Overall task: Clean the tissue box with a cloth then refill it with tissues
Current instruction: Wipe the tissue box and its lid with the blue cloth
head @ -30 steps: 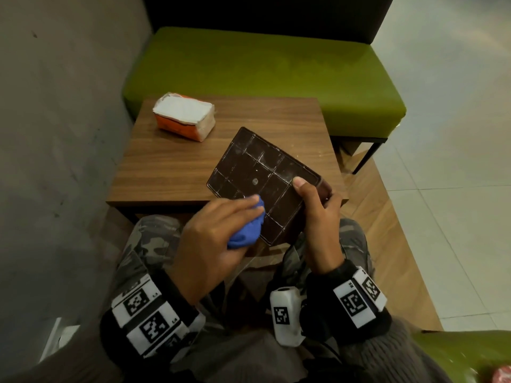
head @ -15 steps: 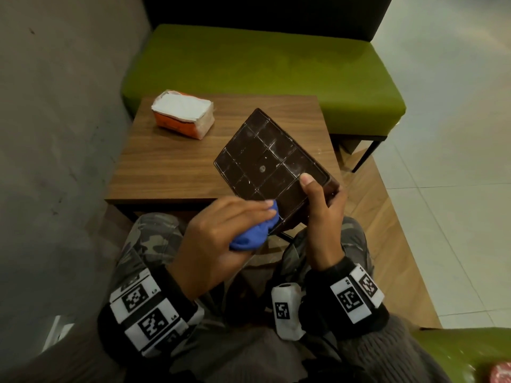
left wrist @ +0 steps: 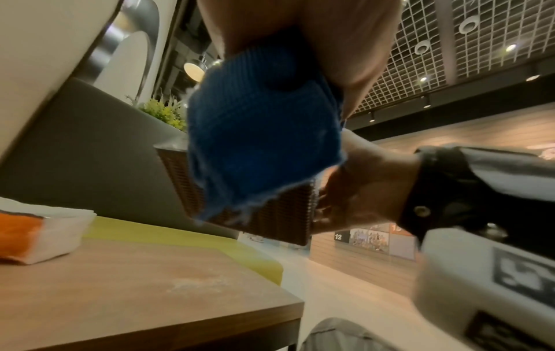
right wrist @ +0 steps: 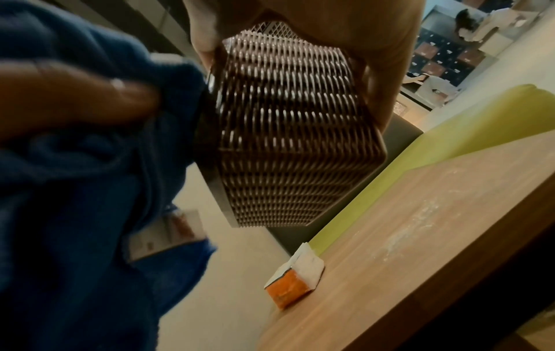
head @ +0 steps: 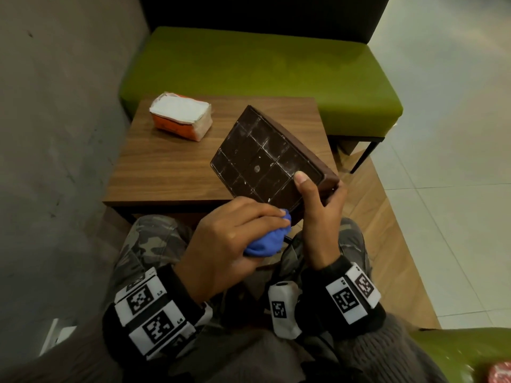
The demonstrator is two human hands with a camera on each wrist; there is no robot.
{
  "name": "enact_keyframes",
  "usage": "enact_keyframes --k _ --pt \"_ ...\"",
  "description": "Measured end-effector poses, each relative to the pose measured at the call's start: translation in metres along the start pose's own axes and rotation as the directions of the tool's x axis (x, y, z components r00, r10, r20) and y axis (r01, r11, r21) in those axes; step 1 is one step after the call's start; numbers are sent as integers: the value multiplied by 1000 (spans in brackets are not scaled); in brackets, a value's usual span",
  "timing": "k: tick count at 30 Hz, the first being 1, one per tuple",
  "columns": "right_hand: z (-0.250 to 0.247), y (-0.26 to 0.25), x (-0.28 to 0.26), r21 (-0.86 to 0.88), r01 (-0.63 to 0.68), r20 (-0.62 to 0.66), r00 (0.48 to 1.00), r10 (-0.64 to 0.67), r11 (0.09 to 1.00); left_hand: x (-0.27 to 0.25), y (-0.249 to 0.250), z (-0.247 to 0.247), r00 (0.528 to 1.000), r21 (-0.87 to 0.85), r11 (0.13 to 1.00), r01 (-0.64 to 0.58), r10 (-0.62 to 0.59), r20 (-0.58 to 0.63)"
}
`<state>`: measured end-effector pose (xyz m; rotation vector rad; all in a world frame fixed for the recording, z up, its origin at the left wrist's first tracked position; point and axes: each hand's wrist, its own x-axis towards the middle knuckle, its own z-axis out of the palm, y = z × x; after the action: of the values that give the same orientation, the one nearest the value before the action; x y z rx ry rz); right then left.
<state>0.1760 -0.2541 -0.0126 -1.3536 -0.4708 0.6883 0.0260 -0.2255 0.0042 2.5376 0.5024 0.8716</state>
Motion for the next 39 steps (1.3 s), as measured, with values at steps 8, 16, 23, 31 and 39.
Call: enact_keyframes --k 8,16,23,31,39 --pt "-2 6 -2 -69 5 4 1000 -5 998 -10 -14 0 996 -17 999 31 -30 80" --pt "-3 -4 3 -48 3 24 1000 -2 999 3 -12 2 989 128 989 79 -62 -133" --pt "-9 -6 2 -58 -7 9 1000 8 998 9 -45 -17 817 -107 922 371 -379 -434" --pt "-12 -6 5 -68 -32 33 999 35 997 -1 -53 4 946 5 964 266 -260 -193" --pt "-13 2 10 -33 -107 62 992 109 994 -6 -31 12 997 143 987 -77 79 -3"
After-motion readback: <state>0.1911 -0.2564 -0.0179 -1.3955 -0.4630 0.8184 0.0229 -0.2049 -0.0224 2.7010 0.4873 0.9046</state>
